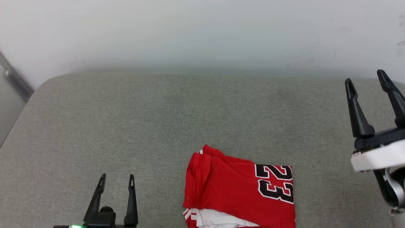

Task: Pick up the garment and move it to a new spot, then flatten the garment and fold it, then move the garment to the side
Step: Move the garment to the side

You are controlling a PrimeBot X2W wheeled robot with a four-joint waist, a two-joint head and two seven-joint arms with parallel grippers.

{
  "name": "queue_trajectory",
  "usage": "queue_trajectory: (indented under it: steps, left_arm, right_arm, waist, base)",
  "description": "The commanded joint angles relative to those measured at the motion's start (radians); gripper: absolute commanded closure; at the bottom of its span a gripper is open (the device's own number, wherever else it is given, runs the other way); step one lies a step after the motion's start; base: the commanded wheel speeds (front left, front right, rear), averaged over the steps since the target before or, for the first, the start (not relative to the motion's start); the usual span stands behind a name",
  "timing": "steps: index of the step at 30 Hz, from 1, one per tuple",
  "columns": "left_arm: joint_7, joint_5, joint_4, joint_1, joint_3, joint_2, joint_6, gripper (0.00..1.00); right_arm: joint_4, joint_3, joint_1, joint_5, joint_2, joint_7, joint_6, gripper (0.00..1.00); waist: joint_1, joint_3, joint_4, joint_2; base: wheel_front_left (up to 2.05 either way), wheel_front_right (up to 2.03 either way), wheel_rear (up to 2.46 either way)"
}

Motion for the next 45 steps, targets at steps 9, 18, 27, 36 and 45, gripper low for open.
queue_trajectory:
  steps: [9, 18, 27, 36, 45]
  left_arm:
    - [-0.002, 0.009, 0.000, -0.030, 0.003, -0.013, -0.005, 0.00]
    - [-0.002, 0.016, -0.002, -0.068, -0.010, -0.022, -0.019, 0.00]
    - [-0.002, 0.018, -0.004, -0.111, -0.031, -0.031, -0.030, 0.00]
    - [-0.002, 0.020, 0.004, -0.166, -0.047, -0.040, -0.037, 0.00]
    - [-0.002, 0.017, 0.017, -0.188, -0.052, -0.042, -0.035, 0.00]
  right_arm:
    - [0.164, 0.201, -0.167, 0.471, -0.250, 0.730, -0.001, 0.00]
    - [0.246, 0.190, -0.066, 0.809, -0.302, 1.076, -0.001, 0.00]
    - [0.297, 0.215, 0.006, 0.898, -0.224, 1.084, -0.001, 0.00]
    - [0.398, 0.314, -0.042, 0.887, -0.146, 1.014, -0.001, 0.00]
    - [0.471, 0.470, -0.064, 0.845, -0.171, 0.957, -0.006, 1.00]
  waist:
    - [0.0000, 0.029, 0.022, 0.0000]
    - [0.0000, 0.075, 0.054, 0.0000]
    - [0.0000, 0.138, 0.095, 0.0000]
    - [0.0000, 0.215, 0.121, 0.0000]
    - [0.0000, 0.232, 0.137, 0.0000]
  base:
    - [0.00, 0.00, 0.00]
    - [0.00, 0.00, 0.00]
    - [0.00, 0.00, 0.00]
    - [0.00, 0.00, 0.00]
    - [0.00, 0.00, 0.00]
